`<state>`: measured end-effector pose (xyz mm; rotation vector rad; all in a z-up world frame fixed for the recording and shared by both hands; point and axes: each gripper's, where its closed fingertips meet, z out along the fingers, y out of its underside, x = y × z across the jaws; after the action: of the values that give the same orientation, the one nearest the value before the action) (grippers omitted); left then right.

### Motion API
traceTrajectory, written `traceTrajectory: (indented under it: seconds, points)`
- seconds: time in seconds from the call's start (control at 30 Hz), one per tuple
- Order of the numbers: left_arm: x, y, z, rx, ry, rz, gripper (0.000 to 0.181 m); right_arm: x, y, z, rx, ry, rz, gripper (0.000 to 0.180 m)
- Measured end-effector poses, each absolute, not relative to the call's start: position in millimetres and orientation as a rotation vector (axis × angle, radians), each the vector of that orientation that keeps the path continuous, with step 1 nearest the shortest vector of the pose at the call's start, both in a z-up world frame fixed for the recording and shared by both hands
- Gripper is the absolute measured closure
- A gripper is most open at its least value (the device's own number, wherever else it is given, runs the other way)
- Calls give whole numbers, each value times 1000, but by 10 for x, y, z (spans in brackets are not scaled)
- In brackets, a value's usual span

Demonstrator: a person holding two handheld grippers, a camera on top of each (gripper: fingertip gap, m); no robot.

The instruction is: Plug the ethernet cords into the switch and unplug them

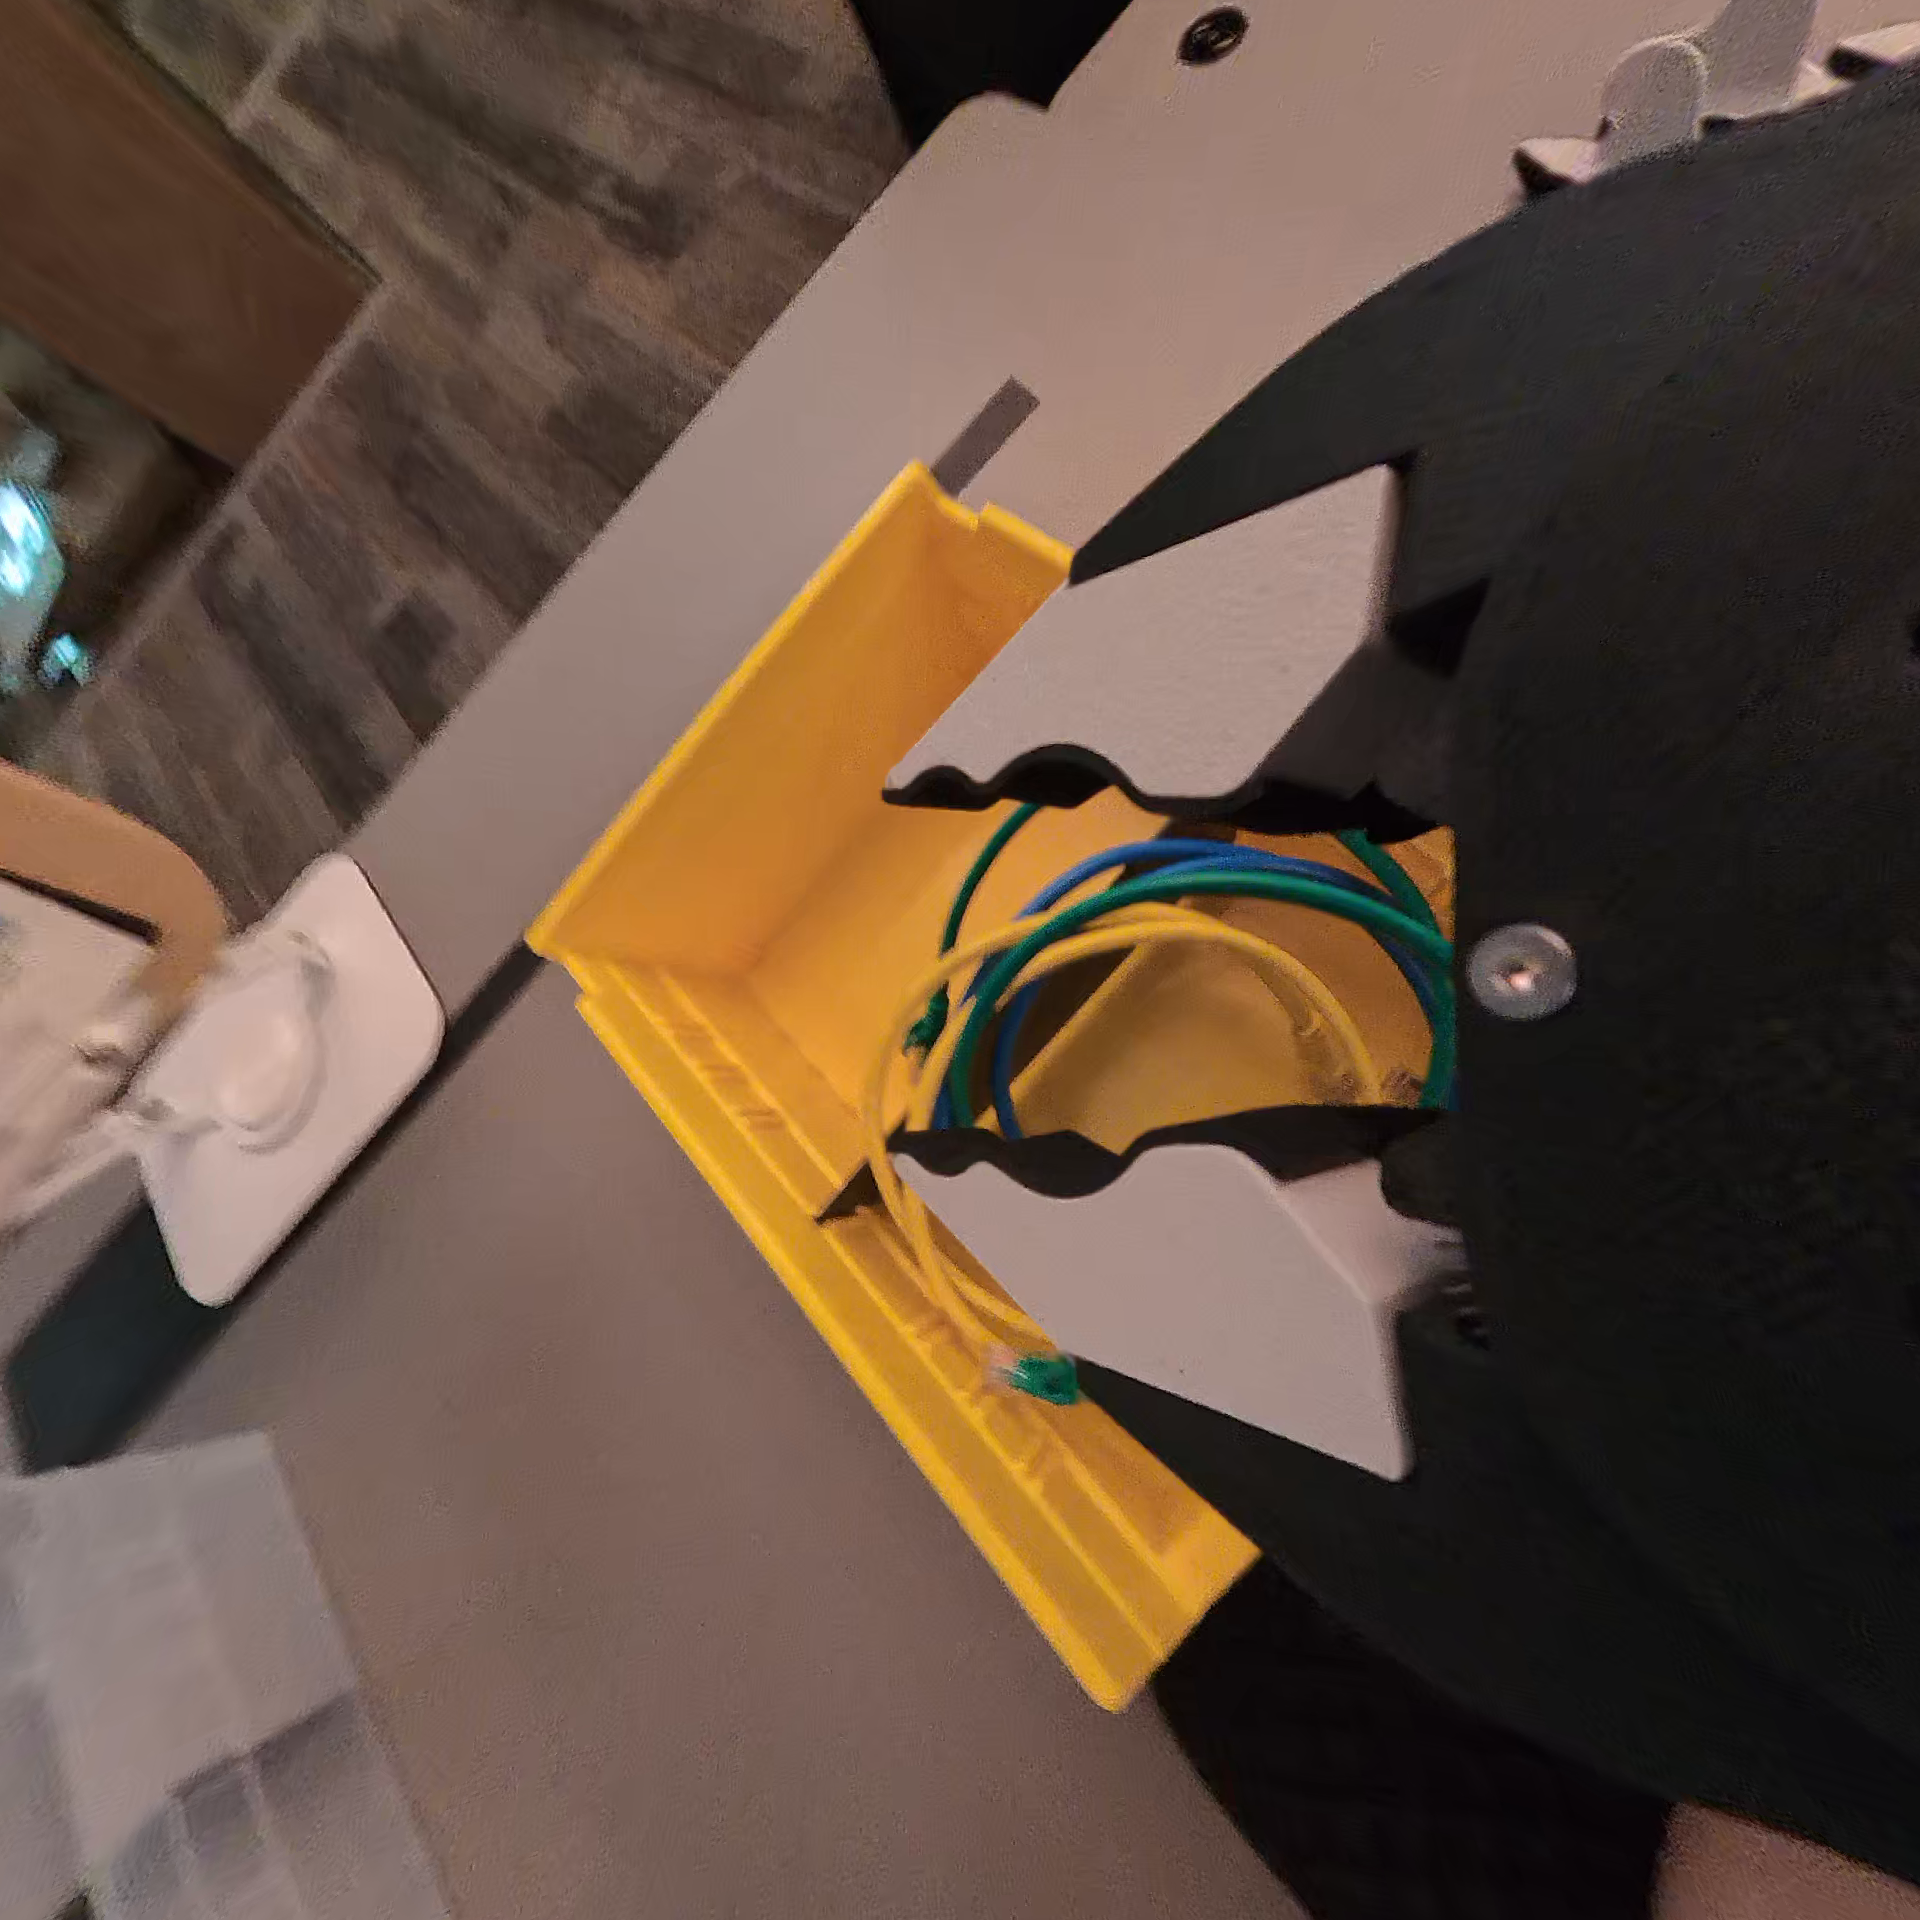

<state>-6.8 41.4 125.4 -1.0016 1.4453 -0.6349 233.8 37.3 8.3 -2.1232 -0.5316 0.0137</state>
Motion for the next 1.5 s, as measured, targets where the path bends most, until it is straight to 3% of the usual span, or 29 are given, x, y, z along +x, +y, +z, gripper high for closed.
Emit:
traceTrajectory:
  seconds: [0.07,0.3,0.47,0.57,0.93,1.03,1.17,1.2,1.23,1.3,1.4,1.5]
  points:
    - [-35,373,1214,-987,1478,-681,147,2177,366,91,-2092,-678,-33,115]
    - [59,150,1030,-946,1626,-853,147,346,86,1136,-1365,-1164,283,110]
    - [75,35,1005,-938,1658,-948,148,23,143,1136,-1340,-1208,354,128]
    - [68,-11,1006,-948,1671,-1041,148,-44,60,1130,-1324,-1232,510,150]
    - [19,113,938,-1017,1697,-1069,151,97,59,1145,-1341,-1192,570,151]
    - [62,92,1020,-1009,1647,-1075,151,91,162,910,-1451,-1225,512,126]
    - [64,93,1068,-989,1611,-1072,151,24,240,794,-1479,-1292,466,149]
    - [48,130,1092,-991,1589,-1064,147,30,249,835,-1463,-1280,471,148]
    - [30,198,1131,-1010,1553,-1050,124,102,298,862,-1465,-1254,429,149]
    - [-34,406,1193,-1082,1473,-985,98,468,494,879,-1541,-1125,268,149]
    - [-172,698,1259,-1145,1370,-877,105,1436,851,752,-1768,-764,-8,149]
    - [-256,805,1261,-1182,1349,-850,108,2189,958,248,-2019,-581,-143,148]
